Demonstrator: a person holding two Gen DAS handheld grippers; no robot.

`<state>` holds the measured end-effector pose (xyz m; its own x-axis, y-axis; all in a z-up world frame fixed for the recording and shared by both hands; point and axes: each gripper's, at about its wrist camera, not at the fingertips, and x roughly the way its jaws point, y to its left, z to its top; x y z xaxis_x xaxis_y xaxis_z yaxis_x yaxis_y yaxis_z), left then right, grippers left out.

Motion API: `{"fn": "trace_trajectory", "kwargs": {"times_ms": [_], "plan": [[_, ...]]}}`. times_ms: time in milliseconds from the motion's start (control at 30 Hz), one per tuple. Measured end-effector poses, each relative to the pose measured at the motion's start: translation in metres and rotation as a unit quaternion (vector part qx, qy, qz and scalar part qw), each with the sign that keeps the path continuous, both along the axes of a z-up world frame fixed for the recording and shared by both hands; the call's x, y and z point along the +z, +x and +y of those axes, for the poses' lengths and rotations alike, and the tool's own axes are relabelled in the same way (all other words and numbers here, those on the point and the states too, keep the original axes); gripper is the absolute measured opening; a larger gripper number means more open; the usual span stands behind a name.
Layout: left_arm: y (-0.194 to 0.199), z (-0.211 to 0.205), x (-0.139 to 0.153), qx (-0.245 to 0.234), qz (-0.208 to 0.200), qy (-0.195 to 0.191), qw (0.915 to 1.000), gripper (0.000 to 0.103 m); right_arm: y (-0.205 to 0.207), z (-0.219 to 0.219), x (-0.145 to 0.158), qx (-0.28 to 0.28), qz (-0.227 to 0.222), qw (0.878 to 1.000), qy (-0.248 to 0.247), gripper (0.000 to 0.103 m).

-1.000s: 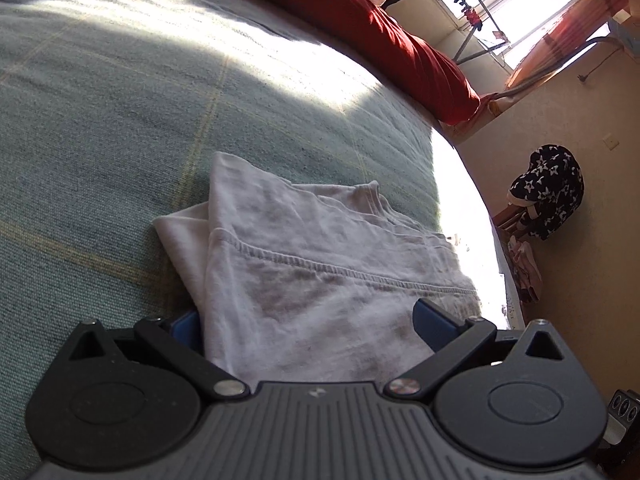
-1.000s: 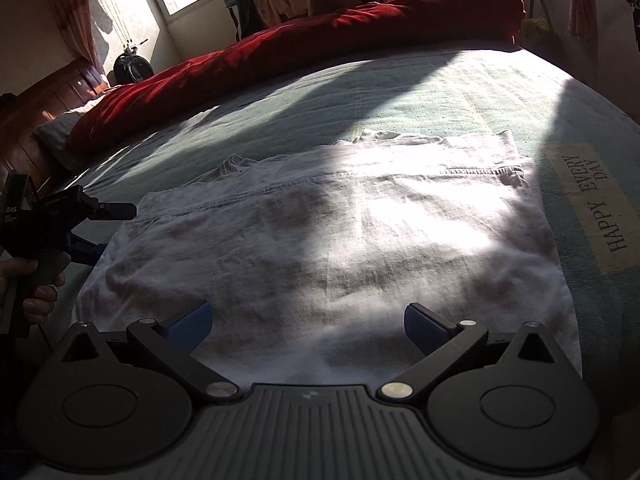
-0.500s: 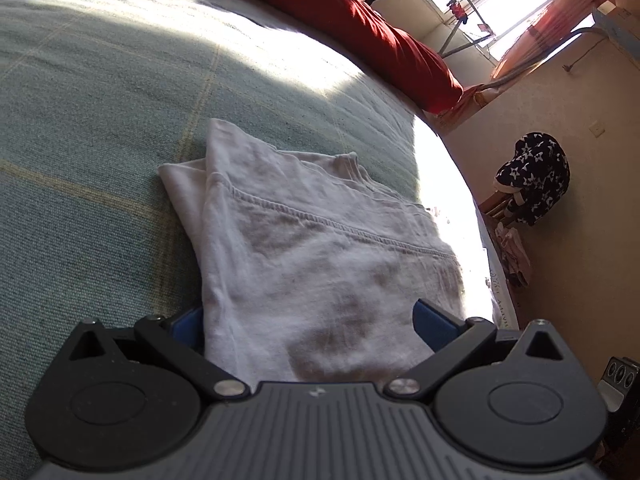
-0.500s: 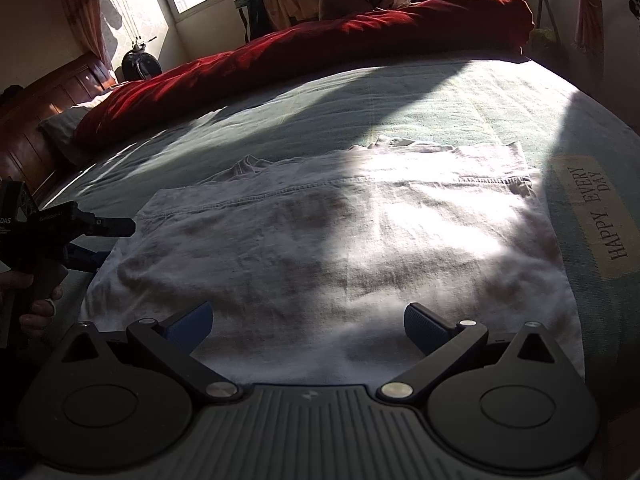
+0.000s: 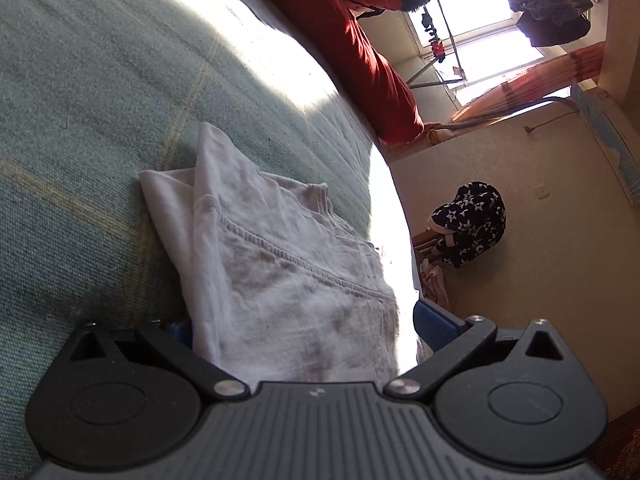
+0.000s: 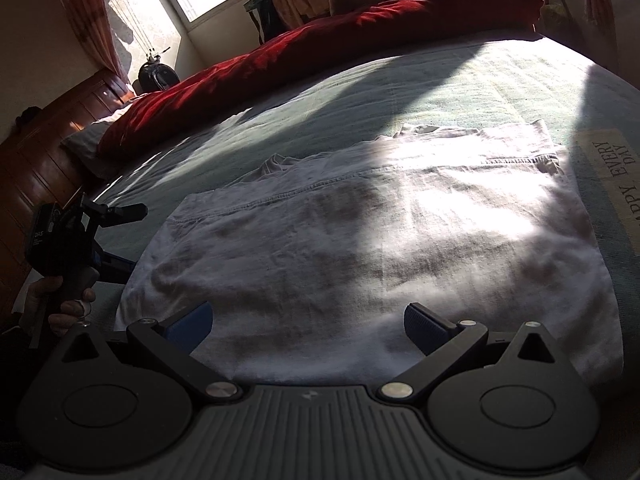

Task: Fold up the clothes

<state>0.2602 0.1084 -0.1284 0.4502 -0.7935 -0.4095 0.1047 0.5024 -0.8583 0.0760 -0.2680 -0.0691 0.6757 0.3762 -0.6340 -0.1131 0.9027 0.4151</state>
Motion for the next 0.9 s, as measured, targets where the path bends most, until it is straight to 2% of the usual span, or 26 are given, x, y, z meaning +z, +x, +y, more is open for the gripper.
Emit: {"fn": "trace_trajectory", "kwargs": {"times_ms": [133,300,533,733,833,900], "plan": [[-0.003,-0.004,0.002,-0.024,0.01,-0.004,0.9996,0.102,-0.001,0.0,0.002,-0.002,-0.003,1.0,0.004,0.103],[-0.031,-0.01,0.003,-0.068,0.036,0.005,0.997,0.102,-0.001,-0.002,0.0,0.0,0.0,1.0,-0.001,0.103],[-0.006,-0.019,-0.006,-0.061,0.042,-0.018,0.9971,0.102,0.0,-0.004,-0.004,-0.001,0.006,1.0,0.005,0.103],[-0.01,-0.026,-0.005,-0.062,0.022,0.006,0.9978,0.101,0.02,0.003,0.01,0.026,-0.021,0.999,0.017,0.103],[-0.017,-0.025,-0.005,-0.058,0.008,0.015,0.9982,0.094,0.045,0.013,0.01,0.048,-0.017,0.998,0.035,0.103],[-0.017,-0.026,-0.004,-0.058,0.007,0.021,0.9981,0.094,0.06,0.023,0.006,0.059,-0.006,0.997,0.05,0.103]]}}
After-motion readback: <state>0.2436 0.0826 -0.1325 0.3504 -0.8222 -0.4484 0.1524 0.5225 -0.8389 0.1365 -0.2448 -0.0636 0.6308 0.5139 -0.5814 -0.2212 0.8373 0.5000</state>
